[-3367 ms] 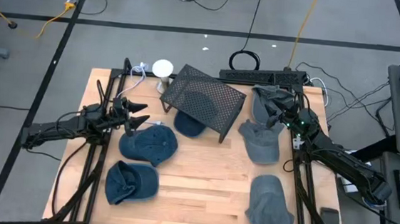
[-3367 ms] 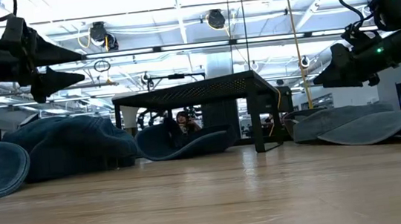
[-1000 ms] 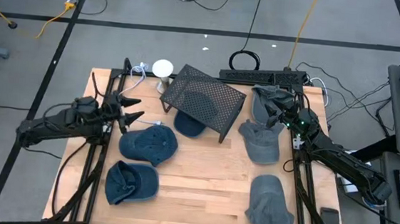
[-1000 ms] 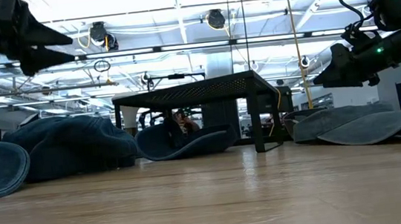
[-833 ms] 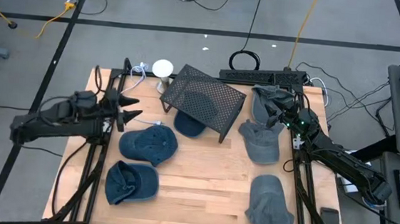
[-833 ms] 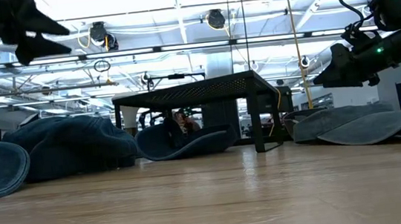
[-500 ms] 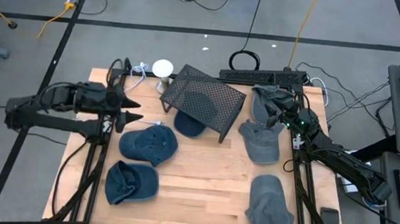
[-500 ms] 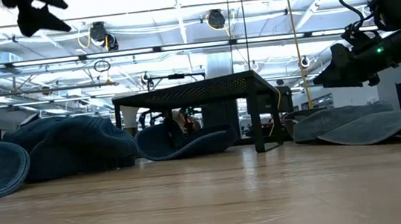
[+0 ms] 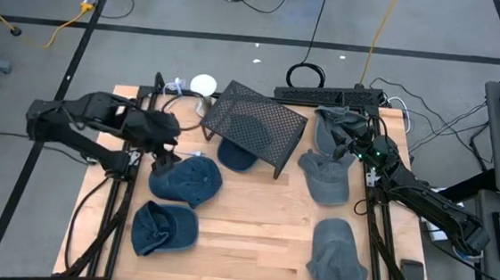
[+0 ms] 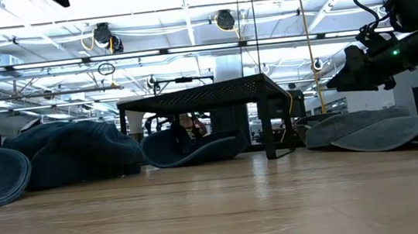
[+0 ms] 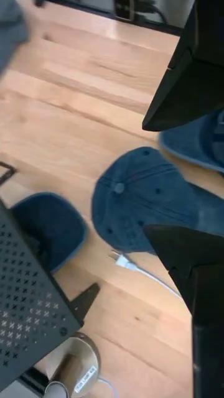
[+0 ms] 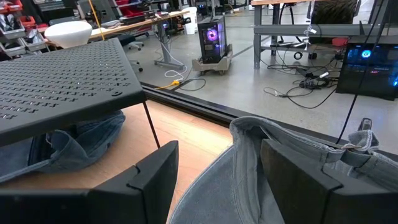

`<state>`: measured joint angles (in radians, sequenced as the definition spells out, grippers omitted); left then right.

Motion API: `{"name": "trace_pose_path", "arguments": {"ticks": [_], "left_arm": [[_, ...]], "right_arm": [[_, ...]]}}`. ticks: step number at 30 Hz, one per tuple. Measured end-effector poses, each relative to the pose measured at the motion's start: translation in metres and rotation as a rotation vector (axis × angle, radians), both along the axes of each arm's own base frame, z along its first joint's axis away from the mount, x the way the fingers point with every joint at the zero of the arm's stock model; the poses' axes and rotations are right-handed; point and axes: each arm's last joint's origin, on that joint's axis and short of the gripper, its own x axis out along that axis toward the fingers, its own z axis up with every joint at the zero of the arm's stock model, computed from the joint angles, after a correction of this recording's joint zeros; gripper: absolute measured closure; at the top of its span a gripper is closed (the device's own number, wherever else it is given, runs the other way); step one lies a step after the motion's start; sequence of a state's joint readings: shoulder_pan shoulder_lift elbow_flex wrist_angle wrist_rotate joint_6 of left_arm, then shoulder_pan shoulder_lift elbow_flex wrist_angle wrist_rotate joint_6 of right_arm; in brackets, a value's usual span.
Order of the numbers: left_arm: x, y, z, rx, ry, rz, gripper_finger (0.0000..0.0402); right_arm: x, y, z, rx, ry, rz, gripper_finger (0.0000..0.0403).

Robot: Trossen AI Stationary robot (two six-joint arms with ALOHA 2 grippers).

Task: Pick & Place hat
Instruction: Put the bottom blue cap on the shelf

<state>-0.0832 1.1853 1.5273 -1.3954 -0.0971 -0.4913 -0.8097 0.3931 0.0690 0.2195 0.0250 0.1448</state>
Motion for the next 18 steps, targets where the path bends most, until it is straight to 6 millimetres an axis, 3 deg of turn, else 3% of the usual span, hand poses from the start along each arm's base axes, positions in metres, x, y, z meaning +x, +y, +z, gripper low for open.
{"name": "trace_pose_path", "arguments": {"ticks": [9,18], "left_arm": [[0.039,-0.017,0.003,-0.083,0.191,-0.103,0.0164],[0.056,-0.044,-0.010,-0.193,0.274,-0.052,0.0132]], "right_arm": [[0.000,0.000,0.000,0.000,0.000,0.000,0.0181],[0.000,0.000,0.000,0.000,0.000,0.000,0.0181]]}}
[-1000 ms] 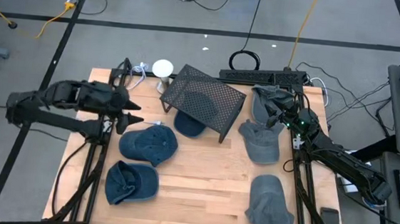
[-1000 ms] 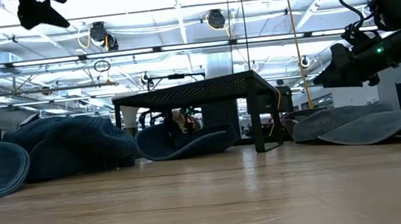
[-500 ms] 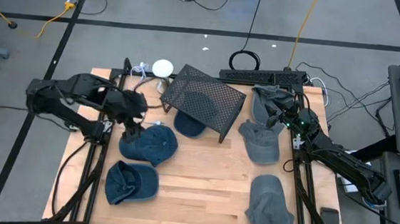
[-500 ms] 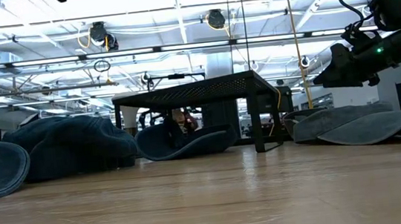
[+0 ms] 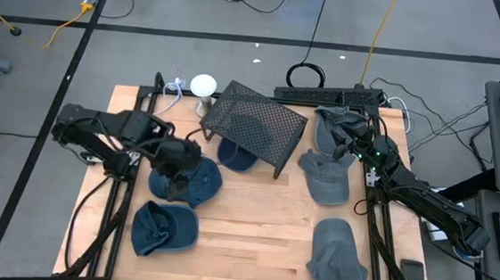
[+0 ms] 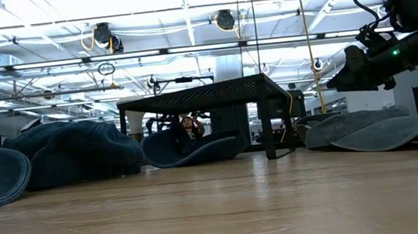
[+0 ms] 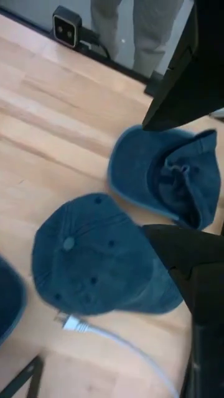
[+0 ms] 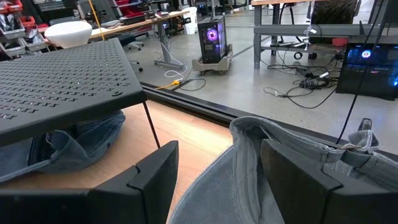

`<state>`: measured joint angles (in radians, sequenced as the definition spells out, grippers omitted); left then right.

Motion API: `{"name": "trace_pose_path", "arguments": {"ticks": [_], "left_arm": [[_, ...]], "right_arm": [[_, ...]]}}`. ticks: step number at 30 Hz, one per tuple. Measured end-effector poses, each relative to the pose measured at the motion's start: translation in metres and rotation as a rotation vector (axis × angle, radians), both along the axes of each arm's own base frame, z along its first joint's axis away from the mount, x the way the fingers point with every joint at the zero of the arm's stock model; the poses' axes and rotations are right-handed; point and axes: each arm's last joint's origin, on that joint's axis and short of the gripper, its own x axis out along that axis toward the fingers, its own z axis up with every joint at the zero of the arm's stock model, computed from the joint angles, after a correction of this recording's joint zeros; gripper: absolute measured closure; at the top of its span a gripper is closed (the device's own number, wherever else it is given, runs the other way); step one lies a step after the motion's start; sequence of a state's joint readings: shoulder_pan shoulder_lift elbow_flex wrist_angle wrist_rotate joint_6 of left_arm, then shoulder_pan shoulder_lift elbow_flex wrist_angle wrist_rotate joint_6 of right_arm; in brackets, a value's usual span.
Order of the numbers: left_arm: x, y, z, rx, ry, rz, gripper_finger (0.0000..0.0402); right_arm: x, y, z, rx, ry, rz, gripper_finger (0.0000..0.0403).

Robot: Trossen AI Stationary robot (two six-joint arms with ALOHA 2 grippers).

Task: Pick & Place hat
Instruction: Put the bottom blue cap on the shelf

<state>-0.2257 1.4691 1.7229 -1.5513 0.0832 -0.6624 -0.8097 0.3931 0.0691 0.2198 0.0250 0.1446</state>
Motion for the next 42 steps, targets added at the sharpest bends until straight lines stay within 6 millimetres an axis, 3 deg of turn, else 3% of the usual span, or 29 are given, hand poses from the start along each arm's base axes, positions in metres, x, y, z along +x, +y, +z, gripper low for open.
{"name": "trace_pose_path", "arguments": {"ticks": [11,25,42], "left_arm": [[-0.009,-0.048,-0.004,-0.074,0.054,-0.027,0.0093],[-0.039,-0.098,-0.005,-0.107,0.104,-0.127,0.0091],[-0.048,-0.109,-0.005,-0.124,0.124,-0.145,0.0092]], "right_arm": [[0.000,0.000,0.000,0.000,0.000,0.000,0.0181],[0.000,0.000,0.000,0.000,0.000,0.000,0.0181],[0.000,0.000,0.000,0.000,0.000,0.000,0.0181]]}}
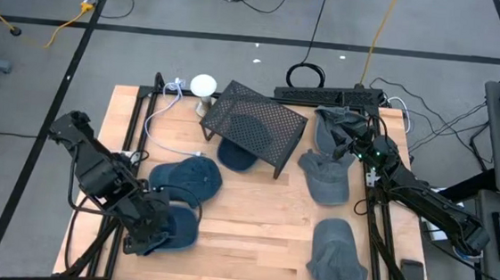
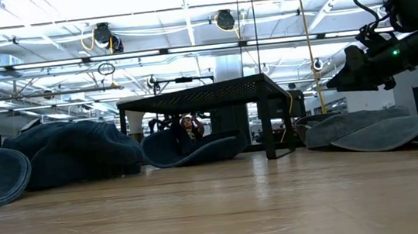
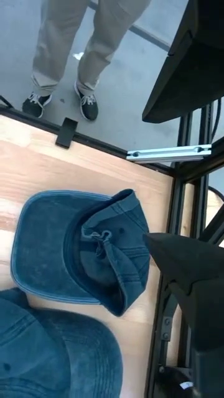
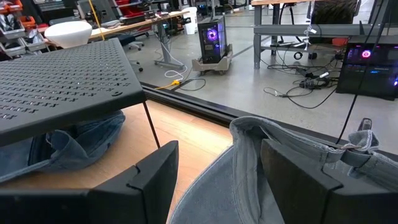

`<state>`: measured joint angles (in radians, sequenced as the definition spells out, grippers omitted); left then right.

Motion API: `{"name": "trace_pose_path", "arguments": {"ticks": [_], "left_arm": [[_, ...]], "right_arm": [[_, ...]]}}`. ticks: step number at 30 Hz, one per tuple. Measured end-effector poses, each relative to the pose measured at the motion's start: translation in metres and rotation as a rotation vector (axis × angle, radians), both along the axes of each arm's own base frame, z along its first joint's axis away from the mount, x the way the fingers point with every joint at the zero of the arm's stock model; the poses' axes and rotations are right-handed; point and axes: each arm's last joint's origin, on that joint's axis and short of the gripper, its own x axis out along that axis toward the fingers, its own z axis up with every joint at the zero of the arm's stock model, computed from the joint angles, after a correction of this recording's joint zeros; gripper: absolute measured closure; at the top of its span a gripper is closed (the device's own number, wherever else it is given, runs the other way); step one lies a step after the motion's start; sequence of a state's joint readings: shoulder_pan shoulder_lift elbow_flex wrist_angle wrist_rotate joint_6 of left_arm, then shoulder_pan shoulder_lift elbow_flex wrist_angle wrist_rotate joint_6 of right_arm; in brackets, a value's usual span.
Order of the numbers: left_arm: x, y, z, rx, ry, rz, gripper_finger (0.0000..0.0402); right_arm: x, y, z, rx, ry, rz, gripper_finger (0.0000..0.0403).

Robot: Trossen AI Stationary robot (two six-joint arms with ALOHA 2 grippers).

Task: Pick & Place hat
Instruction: Put the bottom blue cap on the shelf

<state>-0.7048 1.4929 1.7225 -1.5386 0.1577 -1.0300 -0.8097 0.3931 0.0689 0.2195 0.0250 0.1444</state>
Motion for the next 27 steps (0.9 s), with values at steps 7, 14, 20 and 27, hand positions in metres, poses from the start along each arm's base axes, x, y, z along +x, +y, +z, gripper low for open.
{"name": "trace_pose_path", "arguments": {"ticks": [7,14,20,27], "left_arm": [[0.022,-0.020,-0.028,0.056,0.082,-0.085,0.0092],[0.040,-0.039,-0.058,0.141,0.155,-0.090,0.0092],[0.057,-0.052,-0.088,0.235,0.213,-0.055,0.0092],[0.071,-0.067,-0.121,0.314,0.265,-0.045,0.0092]], "right_arm": [[0.000,0.000,0.000,0.000,0.000,0.000,0.0181],[0.000,0.000,0.000,0.000,0.000,0.000,0.0181],[0.000,0.000,0.000,0.000,0.000,0.000,0.0181],[0.000,0.000,0.000,0.000,0.000,0.000,0.0181]]}}
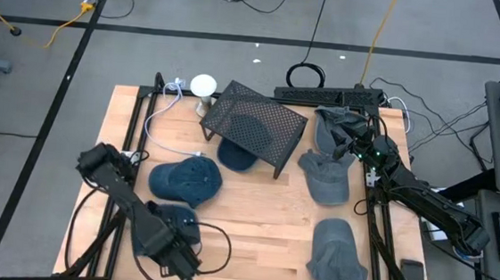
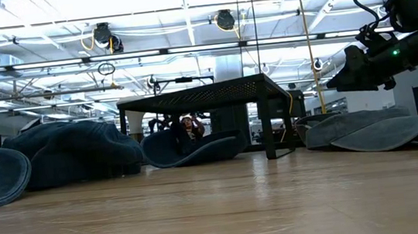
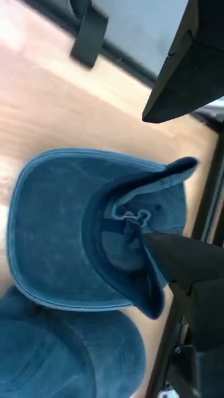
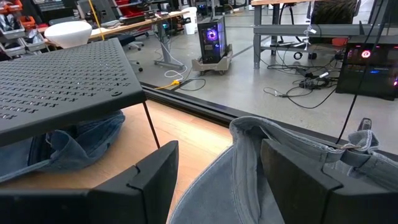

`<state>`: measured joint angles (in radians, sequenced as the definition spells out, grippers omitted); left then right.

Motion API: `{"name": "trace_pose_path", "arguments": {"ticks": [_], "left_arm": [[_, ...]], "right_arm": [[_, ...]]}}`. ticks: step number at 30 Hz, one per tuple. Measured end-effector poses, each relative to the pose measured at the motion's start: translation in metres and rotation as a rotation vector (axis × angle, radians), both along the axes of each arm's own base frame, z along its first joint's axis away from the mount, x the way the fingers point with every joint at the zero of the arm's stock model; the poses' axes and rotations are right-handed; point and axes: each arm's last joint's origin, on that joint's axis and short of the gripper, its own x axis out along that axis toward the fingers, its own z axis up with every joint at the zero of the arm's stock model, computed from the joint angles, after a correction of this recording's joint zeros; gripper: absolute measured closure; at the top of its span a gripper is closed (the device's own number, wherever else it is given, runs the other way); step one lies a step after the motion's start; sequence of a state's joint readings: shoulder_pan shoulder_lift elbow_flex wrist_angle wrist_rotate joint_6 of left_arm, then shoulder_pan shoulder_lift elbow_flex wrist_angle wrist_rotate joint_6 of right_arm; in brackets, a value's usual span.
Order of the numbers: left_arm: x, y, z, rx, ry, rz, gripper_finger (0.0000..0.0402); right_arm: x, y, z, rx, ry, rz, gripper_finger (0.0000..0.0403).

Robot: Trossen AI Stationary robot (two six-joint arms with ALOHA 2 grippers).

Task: Pick & Place hat
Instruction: Put the bottom blue cap on the shelf

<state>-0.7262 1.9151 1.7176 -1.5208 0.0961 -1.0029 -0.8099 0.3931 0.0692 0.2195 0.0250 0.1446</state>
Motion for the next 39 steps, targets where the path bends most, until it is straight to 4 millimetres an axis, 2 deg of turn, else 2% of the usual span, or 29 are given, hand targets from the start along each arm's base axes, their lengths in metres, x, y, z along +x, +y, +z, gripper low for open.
{"name": "trace_pose_path", "arguments": {"ticks": [10,17,28,32,39], "left_arm": [[0.005,-0.024,-0.042,0.083,0.063,-0.058,0.0092],[0.008,-0.039,-0.073,0.162,0.042,-0.144,0.0092],[0.013,-0.044,-0.110,0.267,0.082,-0.180,0.0094],[0.013,-0.044,-0.113,0.273,0.090,-0.180,0.0132],[0.013,-0.043,-0.112,0.292,0.089,-0.156,0.0250]], "right_arm": [[0.000,0.000,0.000,0.000,0.000,0.000,0.0181],[0.000,0.000,0.000,0.000,0.000,0.000,0.0181],[0.000,0.000,0.000,0.000,0.000,0.000,0.0181],[0.000,0.000,0.000,0.000,0.000,0.000,0.0181],[0.000,0.000,0.000,0.000,0.000,0.000,0.0181]]}}
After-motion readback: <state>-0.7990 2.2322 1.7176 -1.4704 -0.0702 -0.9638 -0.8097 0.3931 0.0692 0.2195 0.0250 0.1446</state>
